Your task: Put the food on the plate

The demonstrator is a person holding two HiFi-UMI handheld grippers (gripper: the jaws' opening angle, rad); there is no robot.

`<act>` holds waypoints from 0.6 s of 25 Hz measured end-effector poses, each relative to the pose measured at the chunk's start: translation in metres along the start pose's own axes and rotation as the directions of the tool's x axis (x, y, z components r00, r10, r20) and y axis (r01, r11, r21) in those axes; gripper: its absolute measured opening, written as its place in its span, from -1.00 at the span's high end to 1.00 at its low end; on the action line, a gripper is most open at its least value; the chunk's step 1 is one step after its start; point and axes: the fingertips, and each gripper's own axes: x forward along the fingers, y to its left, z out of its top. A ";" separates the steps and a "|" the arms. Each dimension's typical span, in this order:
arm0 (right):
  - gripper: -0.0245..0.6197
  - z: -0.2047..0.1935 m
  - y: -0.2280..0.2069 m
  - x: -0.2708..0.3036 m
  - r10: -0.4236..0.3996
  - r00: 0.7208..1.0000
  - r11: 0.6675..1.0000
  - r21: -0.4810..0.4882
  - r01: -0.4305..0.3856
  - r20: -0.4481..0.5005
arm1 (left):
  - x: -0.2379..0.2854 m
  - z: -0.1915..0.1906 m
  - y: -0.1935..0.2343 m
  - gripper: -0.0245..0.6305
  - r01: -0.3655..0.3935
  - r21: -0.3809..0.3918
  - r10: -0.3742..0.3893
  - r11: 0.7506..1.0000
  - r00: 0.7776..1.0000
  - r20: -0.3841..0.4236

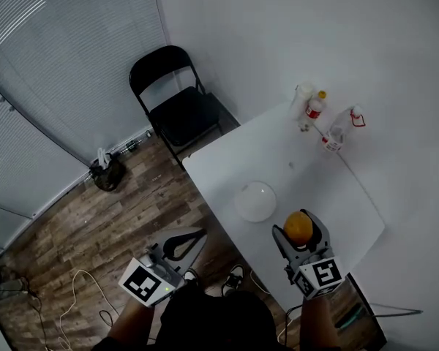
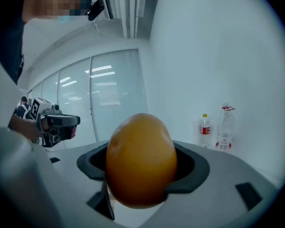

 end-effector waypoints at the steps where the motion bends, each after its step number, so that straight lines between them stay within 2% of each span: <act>1: -0.13 -0.005 0.000 0.010 0.006 1.000 1.000 -0.005 -0.006 -0.022 | 0.000 -0.003 0.004 0.85 -0.004 -0.010 0.004 1.000 1.000 -0.003; 9: -0.13 -0.062 -0.006 0.093 -0.014 0.984 0.999 -0.054 0.005 -0.175 | 0.007 -0.023 0.040 0.85 0.018 -0.067 -0.018 0.998 1.000 -0.010; 15: -0.13 -0.130 -0.023 0.150 -0.059 0.948 0.996 -0.076 0.037 -0.312 | 0.002 -0.043 0.068 0.85 0.017 -0.118 -0.021 0.993 0.999 -0.032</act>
